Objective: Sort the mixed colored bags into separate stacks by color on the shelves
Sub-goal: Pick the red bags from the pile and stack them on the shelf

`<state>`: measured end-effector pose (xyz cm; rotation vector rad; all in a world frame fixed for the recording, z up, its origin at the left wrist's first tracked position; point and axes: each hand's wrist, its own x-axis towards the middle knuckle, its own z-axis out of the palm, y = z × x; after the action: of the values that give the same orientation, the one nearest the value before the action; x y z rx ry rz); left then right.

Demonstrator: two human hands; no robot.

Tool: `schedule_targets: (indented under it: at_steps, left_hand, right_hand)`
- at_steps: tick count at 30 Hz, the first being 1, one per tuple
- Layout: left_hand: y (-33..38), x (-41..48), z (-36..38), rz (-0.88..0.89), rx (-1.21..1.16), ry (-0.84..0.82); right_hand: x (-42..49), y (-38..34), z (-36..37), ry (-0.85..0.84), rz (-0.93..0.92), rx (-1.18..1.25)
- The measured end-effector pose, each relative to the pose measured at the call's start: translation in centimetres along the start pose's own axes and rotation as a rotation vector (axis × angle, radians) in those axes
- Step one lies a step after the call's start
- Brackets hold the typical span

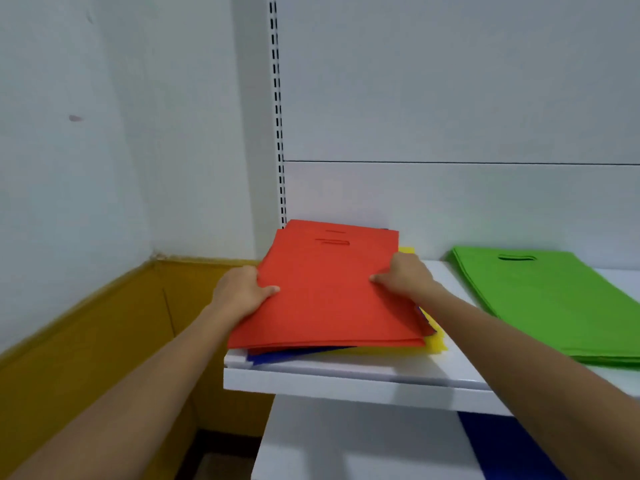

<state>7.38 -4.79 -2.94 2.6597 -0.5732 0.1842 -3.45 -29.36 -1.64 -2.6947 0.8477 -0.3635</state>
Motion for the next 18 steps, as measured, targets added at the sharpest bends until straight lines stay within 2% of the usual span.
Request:
schedule_targets:
  at_steps: [5,9,11,18]
  left_hand:
    - [-0.5,0.6,0.1,0.070,-0.022,0.068]
    - [-0.4,0.4,0.8,0.155,-0.077,0.150]
    - [-0.1,0.5,1.0,0.148,-0.171,0.133]
    - [-0.4,1.5,1.5,0.066,-0.277,0.110]
  right_hand:
    - [-2.2,-0.6,1.8,0.157,0.220,0.112]
    - [-3.2,-1.1,2.7,0.327,0.167,0.179]
    - [-3.4,-1.1,2.8,0.385,0.154,0.221]
    - [-3.6,-1.2,3.0,0.449,0.122,0.072]
